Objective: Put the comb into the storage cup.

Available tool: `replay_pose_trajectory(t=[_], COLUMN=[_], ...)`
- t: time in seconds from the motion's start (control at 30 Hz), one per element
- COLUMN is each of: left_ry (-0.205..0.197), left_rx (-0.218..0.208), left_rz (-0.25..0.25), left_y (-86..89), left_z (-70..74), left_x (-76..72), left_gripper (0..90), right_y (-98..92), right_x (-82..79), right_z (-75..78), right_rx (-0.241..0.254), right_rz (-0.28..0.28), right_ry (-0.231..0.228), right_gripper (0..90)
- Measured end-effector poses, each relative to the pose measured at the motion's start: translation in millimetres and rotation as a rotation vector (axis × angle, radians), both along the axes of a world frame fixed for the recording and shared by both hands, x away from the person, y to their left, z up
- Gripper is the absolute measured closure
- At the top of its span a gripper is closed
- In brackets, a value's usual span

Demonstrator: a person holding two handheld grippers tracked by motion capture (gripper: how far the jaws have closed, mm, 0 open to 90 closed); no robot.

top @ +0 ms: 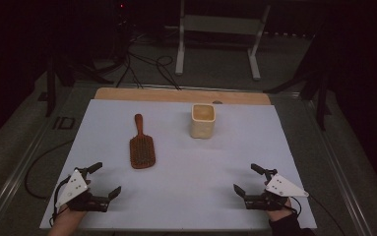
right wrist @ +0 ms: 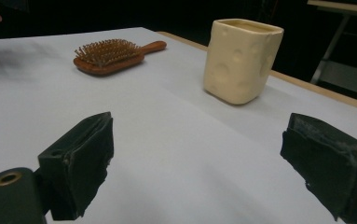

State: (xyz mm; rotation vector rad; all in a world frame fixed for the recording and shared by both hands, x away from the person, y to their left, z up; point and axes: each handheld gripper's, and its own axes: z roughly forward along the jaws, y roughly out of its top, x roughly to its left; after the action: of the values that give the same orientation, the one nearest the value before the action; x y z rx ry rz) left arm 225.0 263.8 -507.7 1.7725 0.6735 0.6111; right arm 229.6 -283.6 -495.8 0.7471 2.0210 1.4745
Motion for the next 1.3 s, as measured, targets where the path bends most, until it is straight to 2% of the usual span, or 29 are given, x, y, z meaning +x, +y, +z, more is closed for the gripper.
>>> replay_pose_trajectory(t=[0.27, 0.53, 0.63, 0.83, 0.93, 1.1, 1.3], left_ry=[-0.007, -0.013, -0.017, -0.002, -0.005, -0.003, 0.015], left_rx=[0.013, 0.029, 0.024, 0.024, 0.027, 0.004, 0.017], left_rz=[-0.004, -0.016, -0.024, -0.036, -0.040, -0.048, -0.072], left_y=[-1.5, -3.3, -4.3, -4.9, -6.2, -7.9, -12.1], left_z=[0.4, 4.2, 6.6, 8.4, 12.3, 18.6, 28.0], left_x=[-0.4, -2.1, -3.2, -2.8, -3.4, -4.1, -2.9], left_gripper=[0.1, 0.1, 0.1, 0.1, 0.1, 0.1, 0.1], right_y=[1.0, 0.5, 0.7, 1.2, 1.0, 1.5, 1.1], right_x=[-0.8, -1.9, -2.3, -2.9, -2.7, -3.1, -2.2], right_z=[-0.5, 0.6, 0.7, 1.1, 1.6, 2.3, 2.5], right_rx=[-0.017, -0.007, -0.011, -0.009, -0.005, 0.003, 0.010], right_rz=[0.007, 0.003, -0.002, 0.000, 0.000, -0.001, -0.007], right_ry=[0.004, -0.004, -0.007, -0.010, -0.011, -0.011, -0.012], right_gripper=[8.9, 8.9, 8.9, 8.9, 8.9, 8.9, 8.9])
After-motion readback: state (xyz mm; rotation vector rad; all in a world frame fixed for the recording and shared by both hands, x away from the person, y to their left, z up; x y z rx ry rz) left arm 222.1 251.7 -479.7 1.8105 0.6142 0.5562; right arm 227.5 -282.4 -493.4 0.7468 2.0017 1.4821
